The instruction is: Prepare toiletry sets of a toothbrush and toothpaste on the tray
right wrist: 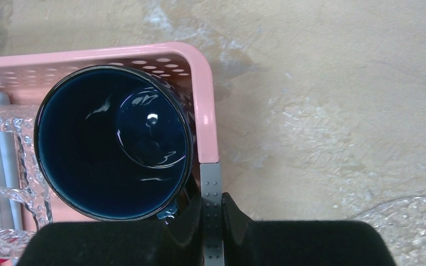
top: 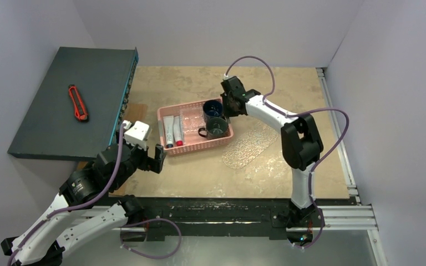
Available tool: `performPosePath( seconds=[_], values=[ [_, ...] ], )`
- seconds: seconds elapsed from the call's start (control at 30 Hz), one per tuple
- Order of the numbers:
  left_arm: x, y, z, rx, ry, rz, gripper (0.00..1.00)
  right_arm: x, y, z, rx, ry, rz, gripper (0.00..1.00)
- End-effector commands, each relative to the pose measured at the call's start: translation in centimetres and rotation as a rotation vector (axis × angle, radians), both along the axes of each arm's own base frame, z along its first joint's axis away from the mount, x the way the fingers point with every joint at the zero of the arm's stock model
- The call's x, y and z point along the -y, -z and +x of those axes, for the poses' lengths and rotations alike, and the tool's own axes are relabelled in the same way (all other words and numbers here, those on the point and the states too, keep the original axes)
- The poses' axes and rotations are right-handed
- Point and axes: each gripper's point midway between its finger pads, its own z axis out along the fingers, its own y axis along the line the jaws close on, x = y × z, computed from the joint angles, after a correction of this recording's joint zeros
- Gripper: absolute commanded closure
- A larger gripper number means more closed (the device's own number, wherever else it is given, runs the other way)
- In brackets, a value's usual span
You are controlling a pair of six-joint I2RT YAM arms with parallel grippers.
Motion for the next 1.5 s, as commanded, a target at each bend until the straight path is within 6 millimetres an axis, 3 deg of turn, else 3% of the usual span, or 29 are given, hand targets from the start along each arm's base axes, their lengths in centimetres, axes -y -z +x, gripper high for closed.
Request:
performPosePath(
  seconds=[0.0, 0.37, 0.67, 0.77, 1.0, 1.2, 1.47],
  values=[
    [0.1, -0.6, 0.5, 0.031, -0.014, -0.012, 0.00, 4.2, -2.4, 3.3, 0.093, 0.155, 0.015, 1.00],
    [0.0, -0.4, 0.7, 0.027, -0.024, 0.000, 0.00, 7.8, -2.5, 5.2, 0.100, 0.206, 0.003, 1.00],
    [0.1, -0.2, 0.8, 0.020, -0.027, 0.010, 0.00, 9.1, -1.7, 5.4, 0.095, 0.207, -0.025, 1.00],
    [0.1, -0.2, 0.9, 0.020, -0.029, 0.011, 0.00, 9.1, -2.4, 5.4, 0.108, 0.209, -0.022, 0.82],
    [0.1, -0.2, 0.8, 0.020, -0.029, 0.012, 0.00, 9.6, -5.0, 5.2, 0.150, 0.219, -0.015, 0.59],
    [-0.1, -0.3, 0.8, 0.025, -0.030, 0.007, 0.00, 11.2, -6.9, 4.1, 0.194, 0.264, -0.008, 0.54],
    [-0.1, -0.5, 0.7, 0.030, -0.025, 0.000, 0.00, 14.1, -6.0, 2.7, 0.192, 0.336, 0.015, 0.51]
  ],
)
